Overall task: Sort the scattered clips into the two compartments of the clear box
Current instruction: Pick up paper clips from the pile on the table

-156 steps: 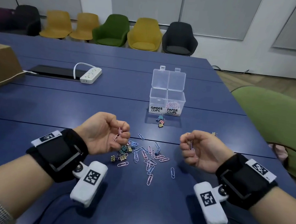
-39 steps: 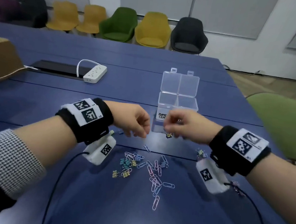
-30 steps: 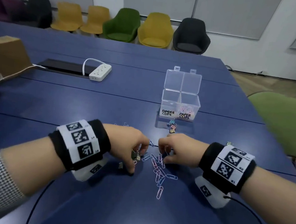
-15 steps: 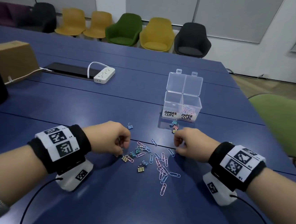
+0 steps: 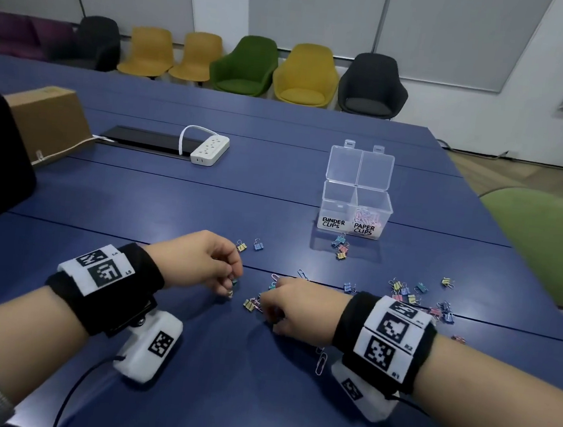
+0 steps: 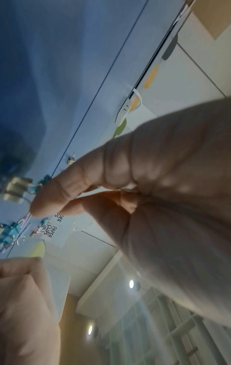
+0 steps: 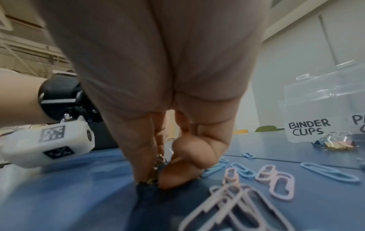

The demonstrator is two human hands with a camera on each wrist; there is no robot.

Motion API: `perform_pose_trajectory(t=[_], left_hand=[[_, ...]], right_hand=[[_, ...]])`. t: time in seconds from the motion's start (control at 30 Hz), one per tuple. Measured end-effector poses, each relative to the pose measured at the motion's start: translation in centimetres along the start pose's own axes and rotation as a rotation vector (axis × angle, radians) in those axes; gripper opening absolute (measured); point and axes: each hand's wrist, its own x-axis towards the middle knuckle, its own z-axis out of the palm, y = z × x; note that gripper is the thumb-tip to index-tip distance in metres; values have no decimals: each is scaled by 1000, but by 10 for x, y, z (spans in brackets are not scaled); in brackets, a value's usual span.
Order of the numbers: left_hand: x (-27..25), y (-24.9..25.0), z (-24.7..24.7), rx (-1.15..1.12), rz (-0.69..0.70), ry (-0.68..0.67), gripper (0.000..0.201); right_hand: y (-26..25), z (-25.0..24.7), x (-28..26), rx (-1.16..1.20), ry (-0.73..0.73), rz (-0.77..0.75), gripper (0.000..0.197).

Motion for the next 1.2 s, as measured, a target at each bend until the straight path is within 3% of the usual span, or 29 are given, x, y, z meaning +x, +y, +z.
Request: perform_pose_trajectory(t=[0.1,0.23,0.43,0.53,0.67,0.83,0.97,1.13,1.2], left_hand=[[-1,-5,0,12,-26,-4,29],[-3,-2,2,204,77,68,18],[-1,6,15,460,196,-4,11],[3,10,26,635,202,-25,8],[8,14,32,716,162,-48,4],[7,11,28,727,151,-52,11],[8,8,23,703,142,-22,12],[7,16,32,705,159,-66,16],[7,20,36,751,172,-77,6]], right_hand=[[0,2,0,-11,15,-28,16],[10,-5,-7,48,22,-13,6],[71,-30,-31,155,250,270,25],[94,-32,-40,204,281,380,23],[108,-31,-49,448,309,396,13],[116,-30,-53,266,369,454,6],[98,-29,-52,226,390,369,10],[57,-27,-28,162,296,195,11],[40,-24,-13,123,249,129,17]])
